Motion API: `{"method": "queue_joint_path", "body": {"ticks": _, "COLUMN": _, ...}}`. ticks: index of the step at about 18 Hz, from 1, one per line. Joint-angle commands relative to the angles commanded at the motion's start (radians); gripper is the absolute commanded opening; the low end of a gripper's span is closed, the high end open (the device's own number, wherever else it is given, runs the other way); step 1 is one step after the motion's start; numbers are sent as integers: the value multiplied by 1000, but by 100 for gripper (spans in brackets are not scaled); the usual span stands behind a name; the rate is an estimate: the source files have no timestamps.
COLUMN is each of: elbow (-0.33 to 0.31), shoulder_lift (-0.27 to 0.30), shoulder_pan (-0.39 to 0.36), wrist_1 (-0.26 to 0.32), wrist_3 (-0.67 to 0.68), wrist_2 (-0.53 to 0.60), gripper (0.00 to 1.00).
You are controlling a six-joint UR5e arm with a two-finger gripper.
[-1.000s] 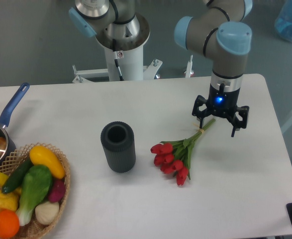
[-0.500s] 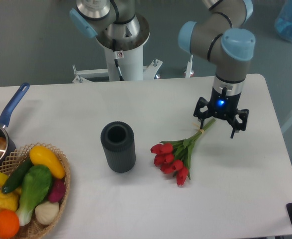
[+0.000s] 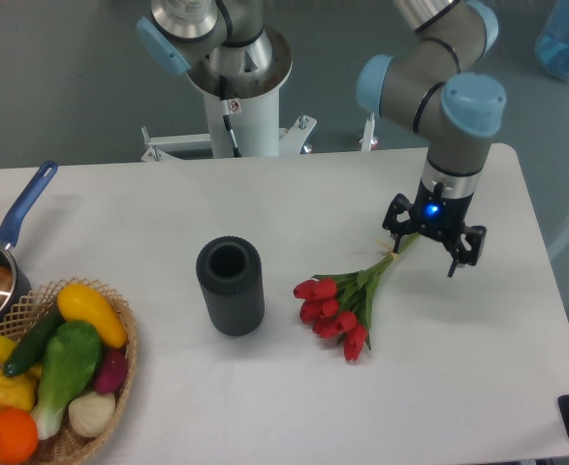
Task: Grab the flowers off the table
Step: 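Lower the open gripper onto the stems near the tulip heads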
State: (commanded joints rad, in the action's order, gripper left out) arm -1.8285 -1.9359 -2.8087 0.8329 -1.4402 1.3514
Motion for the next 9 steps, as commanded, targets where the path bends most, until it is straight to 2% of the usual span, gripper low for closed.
{"method": "queue_joint_path", "body": {"ticks": 9, "elbow": -67, "shoulder_lift": 3, "shoulder_pan": 28, "wrist_1": -9, "wrist_3": -17, "wrist_2": 29, "gripper": 100}}
